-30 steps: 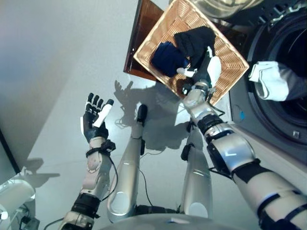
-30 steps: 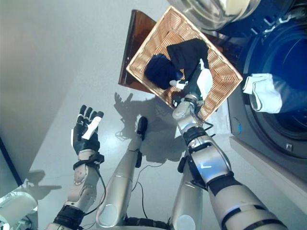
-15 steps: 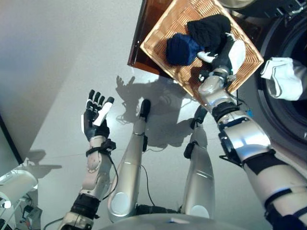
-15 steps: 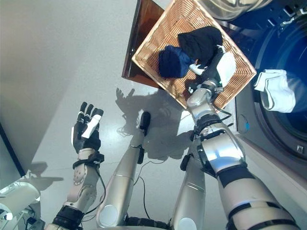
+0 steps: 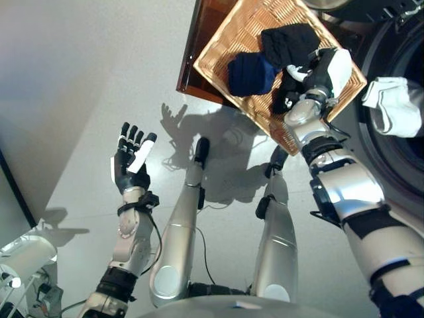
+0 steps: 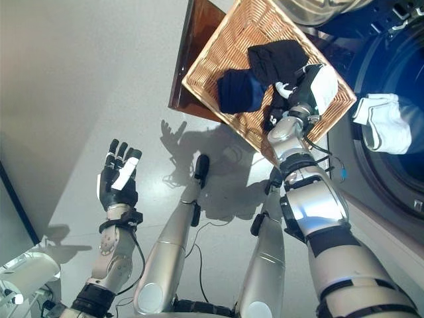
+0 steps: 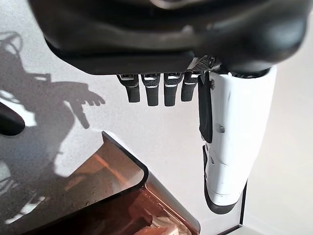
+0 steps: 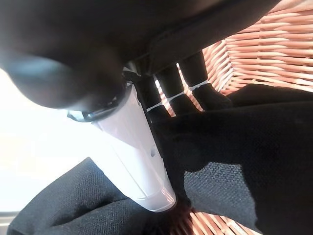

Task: Pick up the clothes and place them into the washing machine

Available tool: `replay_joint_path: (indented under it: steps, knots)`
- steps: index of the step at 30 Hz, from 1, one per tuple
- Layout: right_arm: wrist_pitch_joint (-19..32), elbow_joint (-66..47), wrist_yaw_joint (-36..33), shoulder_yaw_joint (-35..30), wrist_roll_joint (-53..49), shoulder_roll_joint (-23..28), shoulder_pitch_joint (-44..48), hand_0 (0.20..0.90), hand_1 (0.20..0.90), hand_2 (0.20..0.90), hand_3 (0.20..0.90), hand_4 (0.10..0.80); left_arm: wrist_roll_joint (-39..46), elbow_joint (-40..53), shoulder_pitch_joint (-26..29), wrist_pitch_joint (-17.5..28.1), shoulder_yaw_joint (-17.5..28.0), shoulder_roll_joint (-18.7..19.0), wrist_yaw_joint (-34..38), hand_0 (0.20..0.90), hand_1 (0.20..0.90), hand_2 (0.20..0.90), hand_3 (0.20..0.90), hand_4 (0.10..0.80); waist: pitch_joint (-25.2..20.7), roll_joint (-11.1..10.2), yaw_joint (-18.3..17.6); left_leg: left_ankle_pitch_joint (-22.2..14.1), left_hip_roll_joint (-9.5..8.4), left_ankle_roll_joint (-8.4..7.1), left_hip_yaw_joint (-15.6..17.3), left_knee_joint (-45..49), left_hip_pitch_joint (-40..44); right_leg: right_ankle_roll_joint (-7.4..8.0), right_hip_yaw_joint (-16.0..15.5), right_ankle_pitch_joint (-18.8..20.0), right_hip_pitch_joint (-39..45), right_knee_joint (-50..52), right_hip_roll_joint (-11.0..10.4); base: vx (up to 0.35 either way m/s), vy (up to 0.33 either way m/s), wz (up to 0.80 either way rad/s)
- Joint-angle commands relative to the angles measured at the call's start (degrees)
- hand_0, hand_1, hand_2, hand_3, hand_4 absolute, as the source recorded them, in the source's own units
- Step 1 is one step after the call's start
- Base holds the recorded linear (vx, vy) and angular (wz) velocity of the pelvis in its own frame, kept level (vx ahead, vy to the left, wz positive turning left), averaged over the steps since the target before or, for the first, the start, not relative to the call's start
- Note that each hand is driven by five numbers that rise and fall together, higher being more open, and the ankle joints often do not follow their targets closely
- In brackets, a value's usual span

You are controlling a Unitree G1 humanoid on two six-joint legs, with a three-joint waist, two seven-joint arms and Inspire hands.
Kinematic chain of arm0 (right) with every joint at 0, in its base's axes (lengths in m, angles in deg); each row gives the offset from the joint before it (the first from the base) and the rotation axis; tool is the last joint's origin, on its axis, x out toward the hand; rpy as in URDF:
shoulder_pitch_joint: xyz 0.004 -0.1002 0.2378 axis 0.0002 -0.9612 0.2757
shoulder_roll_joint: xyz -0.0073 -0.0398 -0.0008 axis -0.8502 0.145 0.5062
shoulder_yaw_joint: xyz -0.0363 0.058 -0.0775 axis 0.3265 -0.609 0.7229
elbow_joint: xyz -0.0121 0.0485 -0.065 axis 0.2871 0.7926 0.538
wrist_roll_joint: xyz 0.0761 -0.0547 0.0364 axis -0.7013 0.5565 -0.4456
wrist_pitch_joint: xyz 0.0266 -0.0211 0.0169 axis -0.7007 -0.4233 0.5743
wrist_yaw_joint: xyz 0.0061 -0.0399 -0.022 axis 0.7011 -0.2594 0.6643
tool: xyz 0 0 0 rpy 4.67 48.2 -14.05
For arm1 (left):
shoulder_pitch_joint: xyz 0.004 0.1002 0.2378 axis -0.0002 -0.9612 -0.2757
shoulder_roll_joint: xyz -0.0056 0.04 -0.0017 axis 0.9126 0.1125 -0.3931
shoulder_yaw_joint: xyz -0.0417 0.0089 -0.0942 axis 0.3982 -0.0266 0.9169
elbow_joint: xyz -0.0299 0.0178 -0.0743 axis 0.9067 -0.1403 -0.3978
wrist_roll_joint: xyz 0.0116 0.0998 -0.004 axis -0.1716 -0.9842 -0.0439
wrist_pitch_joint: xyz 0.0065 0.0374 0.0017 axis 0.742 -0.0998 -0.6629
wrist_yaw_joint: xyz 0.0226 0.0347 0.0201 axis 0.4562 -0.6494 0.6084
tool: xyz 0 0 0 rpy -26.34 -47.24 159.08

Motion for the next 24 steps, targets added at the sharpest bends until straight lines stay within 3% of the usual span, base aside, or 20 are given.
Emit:
replay_joint_path:
  steps: [1,15,24]
  knots:
    - [1.99,-3.24,-1.65,4.78,1.96,2.61,2.55,0.2,0.2,0.2,0.2,0.3,-0.25,8.26,-4.33,5.17,0.17,2.41,-0.61,0.9,0.9,0.9,0.9,0.8,-1.19,5.52,0.17,4.89,0.57,-2.17,0.39,-10.45,2.89,1.79,2.18,-10.31,0.74,8.28,-1.27,-0.008,0.004,-0.04]
    - [3.29,-9.7,-3.84,2.6,3.07,2.41,-2.49,0.2,0.2,0.2,0.2,0.3,0.02,6.44,-3.23,4.91,0.66,1.31,-0.51,0.9,0.9,0.9,0.9,0.8,-1.19,4.44,-0.71,4.19,0.9,-2.18,0.92,-9.95,6.91,1.82,2.17,-10.69,5.13,7.83,-1.1,0.001,-0.002,-0.01]
    - [7.38,-23.64,-7.01,-5.75,0.15,0.28,-15.17,0.2,0.2,0.2,0.2,0.3,-0.18,2.8,-2.21,4.59,1.39,-0.37,0.02,0.9,0.9,0.9,0.9,0.8,-1.19,3.95,-2.42,3.07,1.07,-1.97,1.62,-9.49,11.45,1.96,2.21,-11.01,10.17,6.76,-1.4,0.024,-0.002,-0.04]
